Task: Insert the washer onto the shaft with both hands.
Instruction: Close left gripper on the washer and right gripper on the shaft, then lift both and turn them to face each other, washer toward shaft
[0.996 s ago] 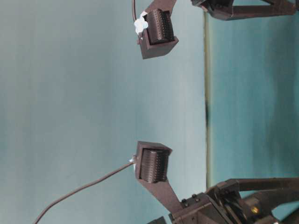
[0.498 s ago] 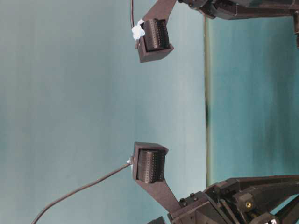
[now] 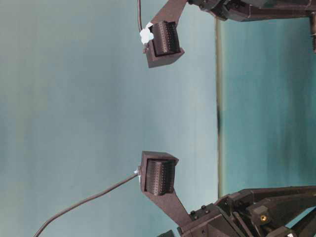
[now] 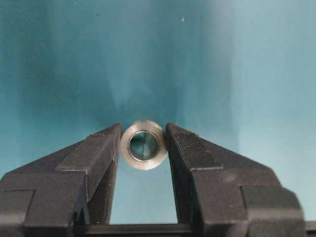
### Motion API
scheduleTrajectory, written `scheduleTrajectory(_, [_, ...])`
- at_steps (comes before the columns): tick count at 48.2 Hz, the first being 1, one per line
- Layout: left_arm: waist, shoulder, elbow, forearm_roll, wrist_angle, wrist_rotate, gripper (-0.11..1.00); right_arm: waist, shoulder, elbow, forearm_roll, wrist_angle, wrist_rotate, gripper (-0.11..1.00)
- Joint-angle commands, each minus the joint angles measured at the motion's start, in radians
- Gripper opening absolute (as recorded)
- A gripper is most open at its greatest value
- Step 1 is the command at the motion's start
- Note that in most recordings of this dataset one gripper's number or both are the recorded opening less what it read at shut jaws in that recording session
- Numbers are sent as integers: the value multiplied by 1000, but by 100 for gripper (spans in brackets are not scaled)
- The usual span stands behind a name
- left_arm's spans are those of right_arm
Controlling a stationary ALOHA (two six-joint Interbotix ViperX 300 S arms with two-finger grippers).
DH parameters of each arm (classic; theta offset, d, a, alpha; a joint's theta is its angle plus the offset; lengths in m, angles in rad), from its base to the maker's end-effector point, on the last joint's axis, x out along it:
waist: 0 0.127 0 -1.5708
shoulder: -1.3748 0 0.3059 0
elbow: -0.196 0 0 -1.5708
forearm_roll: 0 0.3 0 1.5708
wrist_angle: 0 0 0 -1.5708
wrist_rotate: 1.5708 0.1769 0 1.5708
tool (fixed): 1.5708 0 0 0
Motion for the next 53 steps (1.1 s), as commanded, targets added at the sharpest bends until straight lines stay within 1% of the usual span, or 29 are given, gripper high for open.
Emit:
scheduleTrajectory(1, [-3,-32,-9,2,-15,0,36,17,-25,-15,5,-5,-3,0])
scheduleTrajectory(15, [-3,-101,21,2,-77,0,36,23,-114,-17,9,-8,5,0])
scheduleTrajectory(21, [-3,-144,44,2,-124,0,36,26,-146,-11,20,-40,12,0])
scheduleTrajectory(28, [0,-190,81,2,-173,-2,36,34,-175,29,21,-150,14,0])
scheduleTrajectory(38, [3,-236,110,2,-235,-12,37,57,-216,97,23,-399,20,0])
scheduleTrajectory(41, [5,-245,114,2,-261,-21,36,60,-227,115,23,-449,20,0])
scheduleTrajectory(47, [3,-258,124,2,-350,-48,36,60,-244,144,25,-503,23,0])
scheduleTrajectory(53, [5,-267,144,2,-482,-83,36,60,-247,161,25,-523,52,0])
